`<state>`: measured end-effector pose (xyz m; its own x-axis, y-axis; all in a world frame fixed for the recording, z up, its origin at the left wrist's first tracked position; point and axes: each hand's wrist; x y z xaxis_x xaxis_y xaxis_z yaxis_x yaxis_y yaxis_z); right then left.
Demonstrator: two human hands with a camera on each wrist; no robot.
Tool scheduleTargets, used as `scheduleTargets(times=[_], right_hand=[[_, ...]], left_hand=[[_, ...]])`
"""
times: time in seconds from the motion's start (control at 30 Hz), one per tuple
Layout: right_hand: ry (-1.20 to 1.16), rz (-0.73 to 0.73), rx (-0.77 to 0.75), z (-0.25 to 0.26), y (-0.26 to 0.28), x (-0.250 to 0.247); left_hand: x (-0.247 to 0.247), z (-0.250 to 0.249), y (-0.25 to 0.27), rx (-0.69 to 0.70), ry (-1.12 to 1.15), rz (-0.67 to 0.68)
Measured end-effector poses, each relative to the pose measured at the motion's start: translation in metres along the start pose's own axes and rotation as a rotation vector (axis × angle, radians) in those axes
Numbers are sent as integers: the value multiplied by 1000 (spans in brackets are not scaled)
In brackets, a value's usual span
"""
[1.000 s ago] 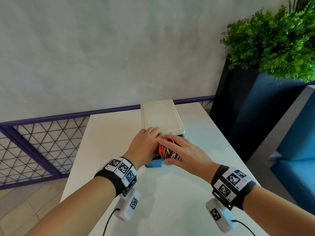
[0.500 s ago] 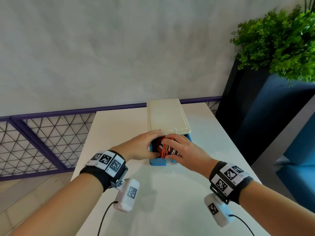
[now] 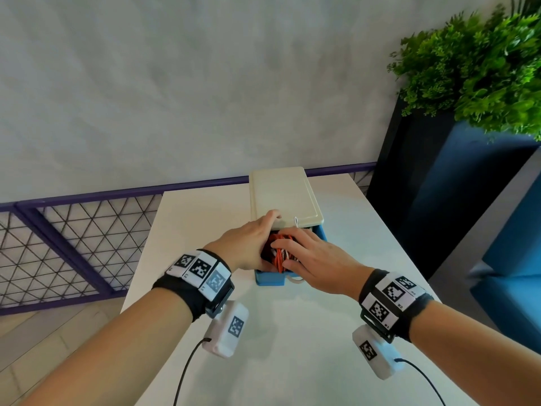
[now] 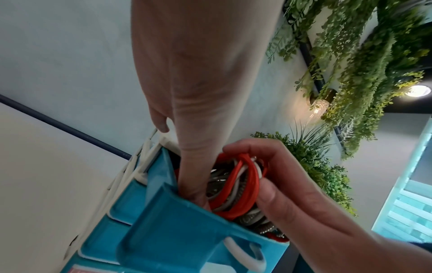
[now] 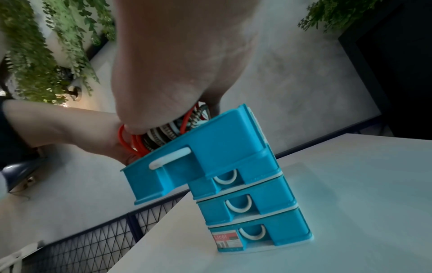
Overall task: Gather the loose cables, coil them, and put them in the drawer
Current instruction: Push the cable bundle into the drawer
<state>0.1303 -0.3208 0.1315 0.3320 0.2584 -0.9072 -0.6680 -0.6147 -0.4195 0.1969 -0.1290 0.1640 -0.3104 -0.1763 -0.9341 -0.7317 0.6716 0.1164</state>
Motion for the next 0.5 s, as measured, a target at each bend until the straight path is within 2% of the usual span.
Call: scheduleTargets(times=[0.03, 0.13, 0.27, 0.4, 0.5], right_hand=[[7, 0, -13, 0, 1, 2], [-213, 86, 121, -4, -3, 10], [-394, 161, 186, -8, -13, 21], [-435, 226, 233, -8, -15, 13], [-413, 246, 236, -8, -11, 2]], left_hand=[[0, 0, 0, -2, -2, 11], [-3, -1, -1, -3, 18, 35], [-4, 3, -2, -18, 113, 100], [-5, 6, 1, -5, 168, 179], [-2, 6, 5, 22, 190, 159]])
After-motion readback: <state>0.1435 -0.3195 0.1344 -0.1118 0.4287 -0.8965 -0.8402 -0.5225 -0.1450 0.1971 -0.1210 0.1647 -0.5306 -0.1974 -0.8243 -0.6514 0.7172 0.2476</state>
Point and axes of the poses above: each hand's wrist, its own y-axis away from the middle knuckle, its own x-axis out of the palm, z = x × y, and after that the axes turned 1 degree about x, right-handed
